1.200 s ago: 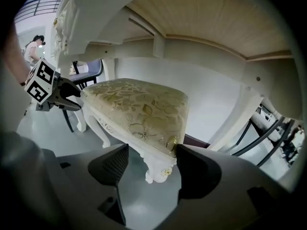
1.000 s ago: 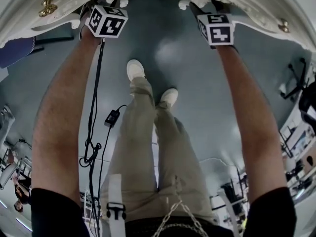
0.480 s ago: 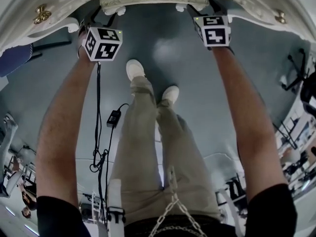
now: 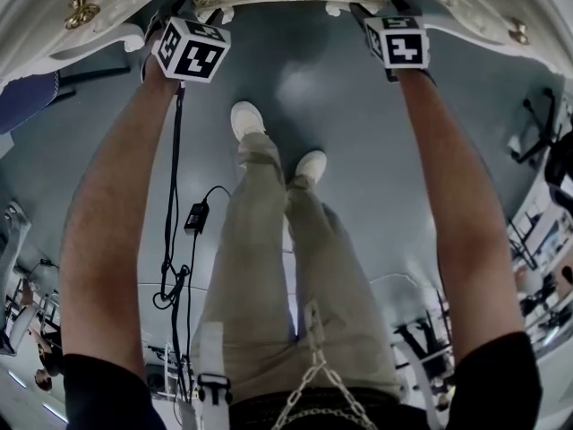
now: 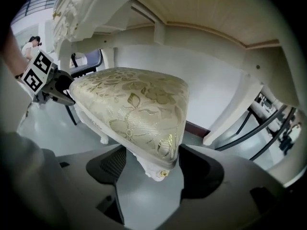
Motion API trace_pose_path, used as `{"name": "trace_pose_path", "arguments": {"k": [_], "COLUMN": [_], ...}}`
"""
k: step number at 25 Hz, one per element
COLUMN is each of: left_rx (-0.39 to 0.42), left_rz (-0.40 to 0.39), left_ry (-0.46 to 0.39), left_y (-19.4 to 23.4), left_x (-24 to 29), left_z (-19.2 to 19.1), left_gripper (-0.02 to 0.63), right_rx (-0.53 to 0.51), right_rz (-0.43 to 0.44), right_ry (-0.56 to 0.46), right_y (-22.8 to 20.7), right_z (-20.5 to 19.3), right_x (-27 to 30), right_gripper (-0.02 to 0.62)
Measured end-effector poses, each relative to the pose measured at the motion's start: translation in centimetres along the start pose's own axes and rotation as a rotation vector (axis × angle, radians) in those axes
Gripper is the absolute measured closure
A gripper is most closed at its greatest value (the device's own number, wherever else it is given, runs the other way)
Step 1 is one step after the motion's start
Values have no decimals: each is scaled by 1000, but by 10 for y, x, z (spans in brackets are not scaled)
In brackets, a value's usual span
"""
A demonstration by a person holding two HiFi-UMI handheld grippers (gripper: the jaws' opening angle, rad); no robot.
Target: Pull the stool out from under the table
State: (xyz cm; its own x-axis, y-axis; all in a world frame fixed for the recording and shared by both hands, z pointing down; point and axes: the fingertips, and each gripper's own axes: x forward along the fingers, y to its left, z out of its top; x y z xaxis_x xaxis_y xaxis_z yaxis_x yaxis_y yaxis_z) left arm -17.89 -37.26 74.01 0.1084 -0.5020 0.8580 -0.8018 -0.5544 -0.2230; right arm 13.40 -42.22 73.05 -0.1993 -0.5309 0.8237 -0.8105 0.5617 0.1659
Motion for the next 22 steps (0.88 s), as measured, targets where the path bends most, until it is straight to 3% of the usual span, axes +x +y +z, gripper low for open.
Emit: {"name": "trace_pose_path", "arguments": {"k": [3, 6, 22], "left_rx": [-24, -50, -94], "left_rz": [-30, -47, -10], "left_ry": [42, 29, 58], "left_y": [-1, -1, -30], "left_x": [5, 7, -19], "left_z": [2, 4, -28], "left_gripper": [328, 330, 341], "right_rx": [29, 22, 50], "right_rz": [18, -21, -24], "right_ry": [4, 27, 57], "right_y": [-1, -7, 27], "right_z": [-2, 0, -38], "right_x": [3, -1, -35], "right_gripper": [281, 282, 284]}}
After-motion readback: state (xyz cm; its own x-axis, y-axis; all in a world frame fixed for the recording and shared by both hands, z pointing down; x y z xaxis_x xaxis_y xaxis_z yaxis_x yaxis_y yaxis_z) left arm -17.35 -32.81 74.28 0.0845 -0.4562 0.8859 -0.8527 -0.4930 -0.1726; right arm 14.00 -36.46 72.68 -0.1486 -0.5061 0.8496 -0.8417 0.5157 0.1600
